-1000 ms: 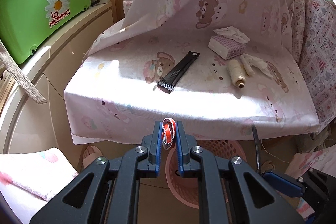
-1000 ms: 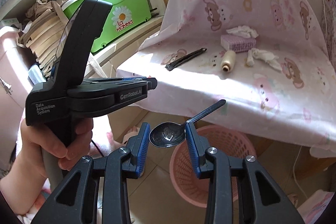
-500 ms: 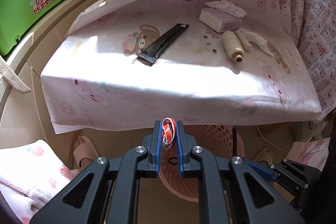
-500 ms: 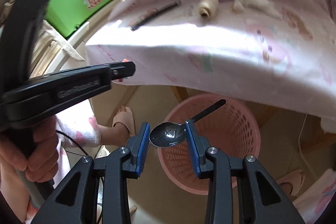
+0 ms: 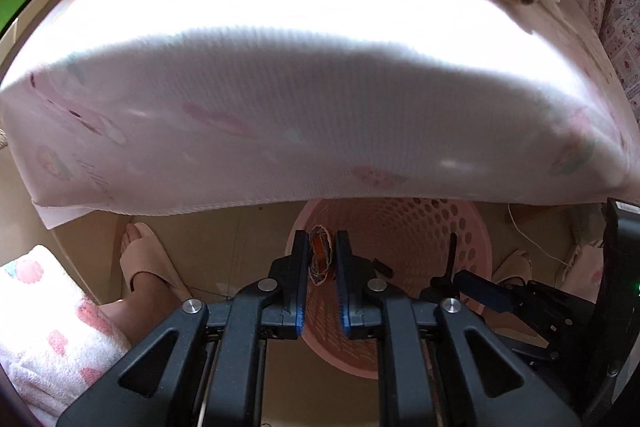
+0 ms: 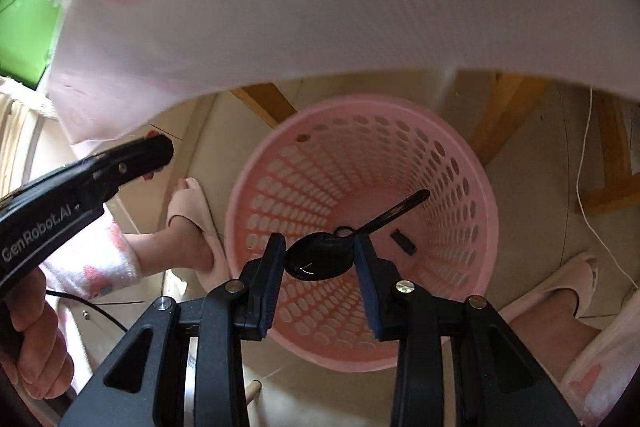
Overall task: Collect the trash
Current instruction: 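Open the right tool to drop the spoon while the left tool releases the spool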
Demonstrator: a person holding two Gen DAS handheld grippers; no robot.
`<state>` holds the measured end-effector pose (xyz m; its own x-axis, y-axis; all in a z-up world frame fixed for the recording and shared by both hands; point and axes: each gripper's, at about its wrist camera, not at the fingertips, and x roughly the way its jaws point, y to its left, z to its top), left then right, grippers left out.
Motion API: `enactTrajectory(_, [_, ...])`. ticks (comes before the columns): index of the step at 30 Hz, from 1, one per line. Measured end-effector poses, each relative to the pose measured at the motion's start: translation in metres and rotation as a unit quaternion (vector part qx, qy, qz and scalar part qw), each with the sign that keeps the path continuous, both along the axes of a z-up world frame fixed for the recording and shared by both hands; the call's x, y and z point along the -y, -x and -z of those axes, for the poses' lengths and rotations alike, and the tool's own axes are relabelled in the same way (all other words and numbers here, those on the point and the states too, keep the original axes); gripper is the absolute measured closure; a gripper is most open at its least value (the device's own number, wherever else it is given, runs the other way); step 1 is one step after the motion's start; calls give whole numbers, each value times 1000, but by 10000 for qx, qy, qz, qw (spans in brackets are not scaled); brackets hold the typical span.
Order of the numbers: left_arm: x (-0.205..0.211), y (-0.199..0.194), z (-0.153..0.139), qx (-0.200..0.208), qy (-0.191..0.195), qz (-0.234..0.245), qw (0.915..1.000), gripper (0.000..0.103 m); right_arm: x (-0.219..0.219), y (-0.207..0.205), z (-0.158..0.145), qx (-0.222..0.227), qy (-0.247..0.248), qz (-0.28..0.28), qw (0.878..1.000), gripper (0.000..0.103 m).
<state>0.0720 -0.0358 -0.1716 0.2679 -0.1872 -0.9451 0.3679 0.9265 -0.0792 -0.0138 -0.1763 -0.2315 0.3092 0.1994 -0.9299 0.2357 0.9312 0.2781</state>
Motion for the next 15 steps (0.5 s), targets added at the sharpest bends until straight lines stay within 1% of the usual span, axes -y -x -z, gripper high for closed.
enactTrajectory(2, [4, 0, 12, -67, -211, 11, 9998, 91, 0, -1, 7, -84, 22, 29, 10000, 66])
enactTrajectory(5, [10, 2, 33, -183, -555, 197, 9981, 91, 3, 1, 18, -223, 46, 95, 9997, 66])
enactTrajectory(9, [15, 4, 57, -457, -745, 341, 9956, 90, 4, 1, 32, -464, 76, 146, 9988, 66])
enactTrajectory(11, [16, 5, 68, -673, -723, 348, 9945, 90, 8, 2, 35, -482, 104, 184, 9986, 65])
enactTrajectory(13, [13, 5, 74, -889, -589, 295, 9939, 90, 10, 2, 36, -493, 88, 224, 9985, 65])
enactTrajectory(15, [13, 5, 76, -917, -529, 338, 9938, 89, 11, 5, 37, -456, 22, 284, 9986, 65])
